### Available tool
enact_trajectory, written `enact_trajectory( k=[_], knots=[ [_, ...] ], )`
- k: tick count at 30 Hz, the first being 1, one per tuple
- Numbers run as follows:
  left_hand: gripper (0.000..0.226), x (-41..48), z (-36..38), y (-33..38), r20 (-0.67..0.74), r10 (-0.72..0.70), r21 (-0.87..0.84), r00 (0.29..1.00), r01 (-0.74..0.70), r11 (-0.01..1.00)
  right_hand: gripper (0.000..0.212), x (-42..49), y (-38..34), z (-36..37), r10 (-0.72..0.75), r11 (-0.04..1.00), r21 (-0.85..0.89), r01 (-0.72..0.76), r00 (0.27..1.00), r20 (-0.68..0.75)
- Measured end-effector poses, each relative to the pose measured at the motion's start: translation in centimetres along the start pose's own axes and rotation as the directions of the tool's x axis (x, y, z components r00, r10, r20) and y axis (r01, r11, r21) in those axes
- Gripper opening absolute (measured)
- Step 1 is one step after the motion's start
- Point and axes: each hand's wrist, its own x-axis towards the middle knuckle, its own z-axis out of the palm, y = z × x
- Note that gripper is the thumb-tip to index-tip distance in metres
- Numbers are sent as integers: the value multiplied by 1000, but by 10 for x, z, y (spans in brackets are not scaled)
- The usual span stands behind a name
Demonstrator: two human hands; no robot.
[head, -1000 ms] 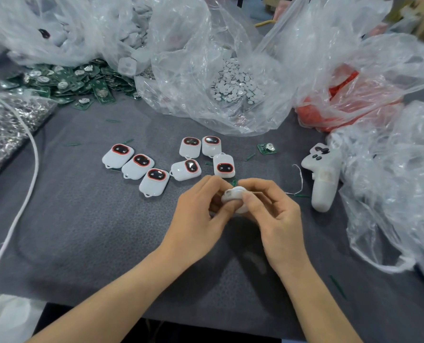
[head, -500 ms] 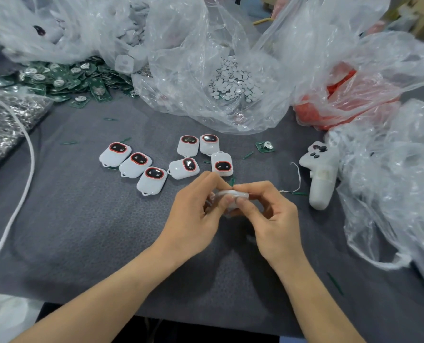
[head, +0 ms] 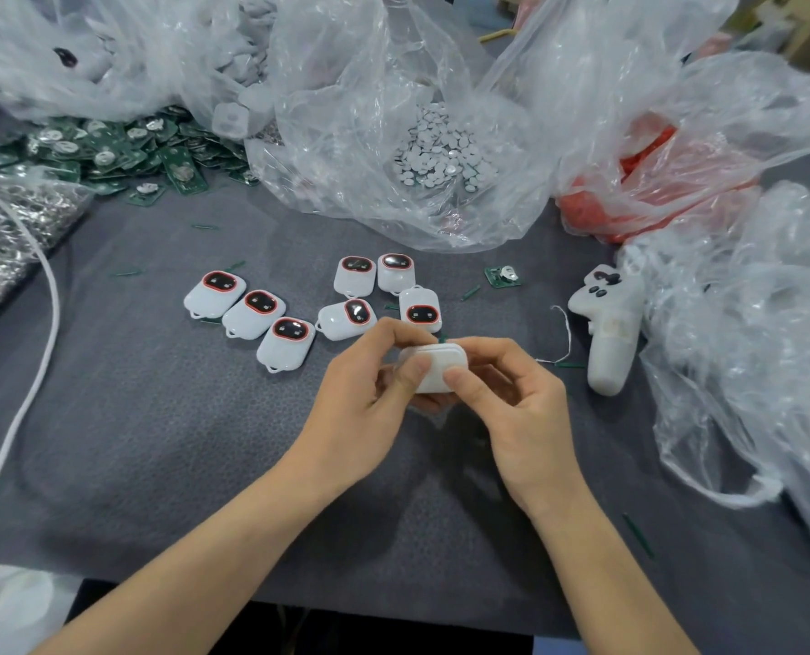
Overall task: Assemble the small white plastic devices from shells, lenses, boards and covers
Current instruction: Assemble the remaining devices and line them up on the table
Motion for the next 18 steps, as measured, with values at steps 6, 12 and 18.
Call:
enact_trajectory(
  k=[6, 12, 18],
  knots=[
    [23, -3, 1, 0, -42, 69, 46, 997, -67, 997, 23, 0, 3, 1, -93, 996, 15, 94, 994, -51],
    [25, 2, -3, -2, 2, -55, -158, 998, 54, 986, 25, 0, 3, -2, -116, 991, 69, 117, 993, -23],
    [41, 1, -2, -2, -53, 28, -83, 998, -32, 996, 28, 1, 0, -2, 77, 984, 161, -73, 997, -17]
  ],
)
